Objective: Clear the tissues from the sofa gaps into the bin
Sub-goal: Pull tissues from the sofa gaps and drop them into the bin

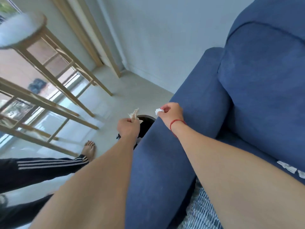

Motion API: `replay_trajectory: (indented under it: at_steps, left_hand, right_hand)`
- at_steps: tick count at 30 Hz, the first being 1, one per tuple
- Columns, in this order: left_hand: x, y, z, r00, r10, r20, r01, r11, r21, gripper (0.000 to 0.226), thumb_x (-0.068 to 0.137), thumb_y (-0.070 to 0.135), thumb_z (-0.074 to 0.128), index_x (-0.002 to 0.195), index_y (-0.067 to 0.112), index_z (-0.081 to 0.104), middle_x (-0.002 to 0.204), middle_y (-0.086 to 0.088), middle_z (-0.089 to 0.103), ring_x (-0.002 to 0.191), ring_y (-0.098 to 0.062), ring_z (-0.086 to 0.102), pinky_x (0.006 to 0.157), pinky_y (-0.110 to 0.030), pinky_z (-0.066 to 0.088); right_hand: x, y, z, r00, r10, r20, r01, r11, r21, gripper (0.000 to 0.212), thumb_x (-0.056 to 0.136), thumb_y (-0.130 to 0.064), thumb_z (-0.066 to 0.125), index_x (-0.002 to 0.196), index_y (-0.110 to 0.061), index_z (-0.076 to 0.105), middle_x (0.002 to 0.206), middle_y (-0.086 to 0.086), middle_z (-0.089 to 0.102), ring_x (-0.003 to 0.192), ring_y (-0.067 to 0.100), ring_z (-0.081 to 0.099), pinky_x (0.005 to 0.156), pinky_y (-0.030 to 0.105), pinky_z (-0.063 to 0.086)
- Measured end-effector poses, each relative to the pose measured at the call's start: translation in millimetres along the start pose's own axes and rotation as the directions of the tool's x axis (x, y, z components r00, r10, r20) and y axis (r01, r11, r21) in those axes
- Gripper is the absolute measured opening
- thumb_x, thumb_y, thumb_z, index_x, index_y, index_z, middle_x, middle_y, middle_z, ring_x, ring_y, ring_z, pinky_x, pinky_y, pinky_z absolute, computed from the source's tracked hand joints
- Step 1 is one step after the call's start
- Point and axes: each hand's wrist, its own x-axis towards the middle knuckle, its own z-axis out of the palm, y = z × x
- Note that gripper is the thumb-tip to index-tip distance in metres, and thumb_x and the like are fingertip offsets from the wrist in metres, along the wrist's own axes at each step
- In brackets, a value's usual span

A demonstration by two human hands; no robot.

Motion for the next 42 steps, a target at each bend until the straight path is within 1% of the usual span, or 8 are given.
replay_trajectory:
  at_steps: [9,17,22,25,28,35,38,42]
  left_hand:
    - [82.4,-37.4,-4.2,0.990,-0.132,0.039,0.136,0.982,-0.129,0.016,0.081,0.021,0.071,0.083,0.010,0.060,0.076,-0.002,0.056,0.059,-0.016,0.050,0.051,-0.021,0.040]
    - [111.3,-49.7,1.9,0.958,-0.243,0.155,0.244,0.970,0.009,0.030,0.090,0.011,0.056,0.065,0.015,0.042,0.079,-0.001,0.048,0.079,-0.028,0.056,0.080,-0.032,0.056]
    - [100.3,-31.6,-3.2,0.983,-0.094,0.160,0.063,0.980,0.189,0.039,0.091,0.010,0.045,0.055,0.013,0.029,0.057,-0.005,0.029,0.051,-0.023,0.028,0.047,-0.022,0.025]
    - [80.0,-4.5,-2.3,0.971,0.018,0.237,-0.080,0.964,0.253,0.021,0.094,0.019,0.044,0.089,0.009,0.062,0.088,-0.011,0.059,0.079,-0.030,0.055,0.070,-0.028,0.044]
    - [50.7,22.8,4.9,0.949,0.106,0.297,-0.195,0.936,0.292,0.047,0.099,0.025,0.043,0.142,0.007,0.046,0.144,-0.008,0.050,0.130,-0.027,0.050,0.103,-0.030,0.040]
    - [-54.3,80.3,48.0,0.854,0.282,0.437,-0.426,0.861,0.277,0.048,0.096,0.028,0.046,0.141,0.012,0.045,0.127,-0.012,0.063,0.111,-0.029,0.064,0.097,-0.034,0.049]
    - [-107.3,93.8,78.7,0.798,0.346,0.494,-0.530,0.794,0.299,0.028,0.095,0.029,0.047,0.119,0.021,0.060,0.117,-0.010,0.063,0.109,-0.032,0.064,0.090,-0.036,0.052]
    - [-178.3,99.1,126.5,0.722,0.380,0.579,-0.631,0.705,0.324,0.050,0.095,0.032,0.047,0.143,0.017,0.044,0.135,-0.006,0.056,0.115,-0.027,0.060,0.088,-0.035,0.050]
  right_hand:
    - [49.6,0.8,104.8,0.995,0.006,0.104,0.015,0.978,-0.206,0.018,0.083,-0.010,0.067,0.101,-0.008,0.069,0.110,0.009,0.067,0.096,0.023,0.062,0.079,0.027,0.049]
    - [61.9,10.7,120.2,0.936,0.151,0.319,-0.025,0.930,-0.367,0.053,0.087,0.010,0.044,0.134,-0.012,0.055,0.141,0.011,0.052,0.131,0.029,0.049,0.111,0.037,0.041]
    - [61.4,8.2,89.3,0.965,0.107,0.237,-0.036,0.958,-0.286,0.052,0.089,0.008,0.041,0.132,-0.015,0.056,0.143,0.007,0.050,0.133,0.027,0.047,0.112,0.046,0.038]
    - [54.9,1.8,61.0,0.983,0.051,0.177,-0.006,0.969,-0.247,0.051,0.091,0.005,0.037,0.134,-0.017,0.054,0.146,0.006,0.045,0.129,0.026,0.049,0.110,0.044,0.039]
    - [42.1,-2.8,28.0,0.995,0.002,0.104,0.021,0.976,-0.219,0.051,0.094,0.002,0.032,0.138,-0.016,0.051,0.148,0.008,0.042,0.114,0.027,0.055,0.106,0.042,0.044]
    - [7.7,18.4,-80.5,0.996,-0.015,-0.089,-0.002,0.982,-0.186,0.042,0.094,-0.004,0.038,0.133,-0.009,0.054,0.144,0.006,0.048,0.129,0.031,0.048,0.108,0.041,0.042]
    - [-14.5,41.3,-139.6,0.988,0.043,-0.151,-0.071,0.981,-0.183,0.042,0.096,-0.014,0.041,0.137,-0.016,0.050,0.148,0.003,0.044,0.133,0.031,0.044,0.110,0.039,0.038]
    - [-46.4,84.6,-214.7,0.951,0.214,-0.224,-0.256,0.950,-0.177,0.040,0.096,-0.026,0.042,0.135,-0.018,0.047,0.141,0.003,0.047,0.129,0.031,0.047,0.100,0.043,0.038]
